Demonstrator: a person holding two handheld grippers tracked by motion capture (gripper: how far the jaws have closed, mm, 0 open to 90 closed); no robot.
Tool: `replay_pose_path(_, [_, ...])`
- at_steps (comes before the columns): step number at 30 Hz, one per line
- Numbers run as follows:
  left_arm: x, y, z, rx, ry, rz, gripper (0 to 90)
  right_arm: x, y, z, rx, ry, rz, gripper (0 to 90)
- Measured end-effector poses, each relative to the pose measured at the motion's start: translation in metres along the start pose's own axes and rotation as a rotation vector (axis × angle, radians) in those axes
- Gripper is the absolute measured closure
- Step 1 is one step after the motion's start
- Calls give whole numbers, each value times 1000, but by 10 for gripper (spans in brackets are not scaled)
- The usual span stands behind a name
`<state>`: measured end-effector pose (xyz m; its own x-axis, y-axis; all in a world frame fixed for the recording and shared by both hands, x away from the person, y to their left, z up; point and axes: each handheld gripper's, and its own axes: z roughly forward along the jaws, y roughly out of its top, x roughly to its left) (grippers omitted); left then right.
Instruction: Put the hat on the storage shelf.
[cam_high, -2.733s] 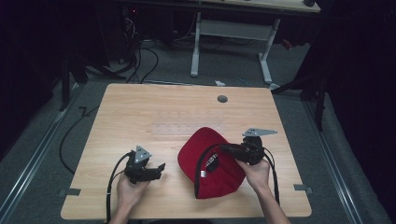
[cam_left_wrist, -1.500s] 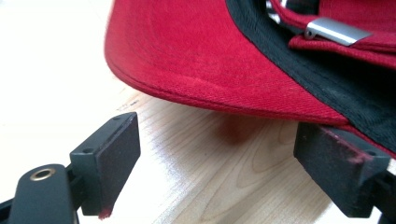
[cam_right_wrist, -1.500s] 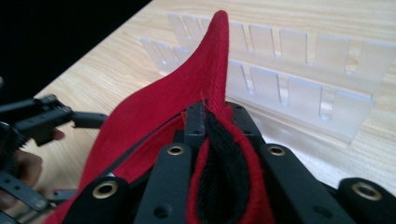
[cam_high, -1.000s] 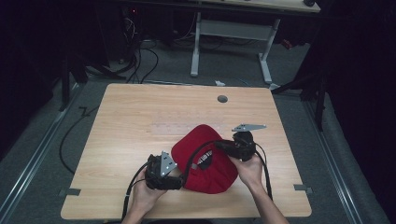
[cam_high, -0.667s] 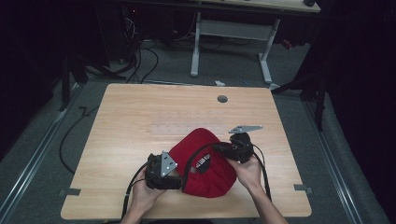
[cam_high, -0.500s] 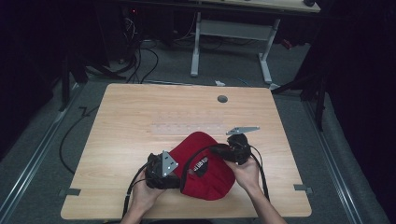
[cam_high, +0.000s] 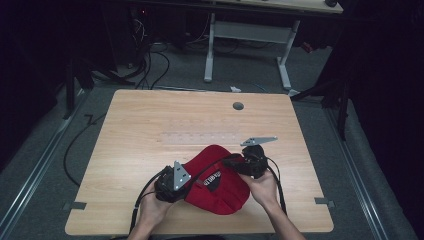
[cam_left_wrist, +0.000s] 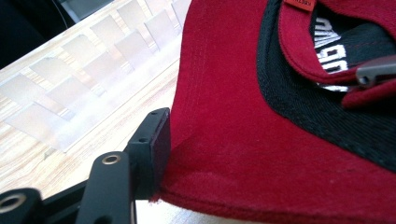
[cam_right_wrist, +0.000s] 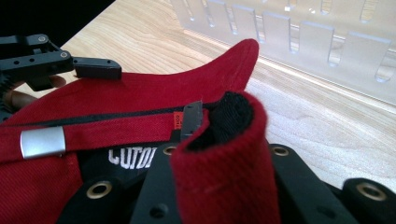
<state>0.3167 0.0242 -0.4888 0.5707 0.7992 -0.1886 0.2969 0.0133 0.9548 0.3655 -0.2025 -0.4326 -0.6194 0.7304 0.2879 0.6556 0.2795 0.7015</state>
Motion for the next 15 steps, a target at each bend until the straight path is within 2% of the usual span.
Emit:
replay_pose_path(5, [-4, 3, -5, 10, -34, 28, 513, -1, 0, -2, -4, 19, 3, 771])
replay_pose_path(7, [-3, 5, -7, 18, -56, 8, 578, -3, 1, -3, -10, 41, 10, 755])
replay_pose_path(8, [-2, 8, -8, 28, -71, -13, 578, -3, 1, -3, -10, 41, 10, 755])
replay_pose_path(13, [0, 13, -11, 55, -88, -24, 624, -5, 1, 1, -24, 59, 11, 711])
replay_pose_path(15, [0, 13, -12, 66, -93, -27, 673, -5, 1, 1, -34, 54, 15, 688])
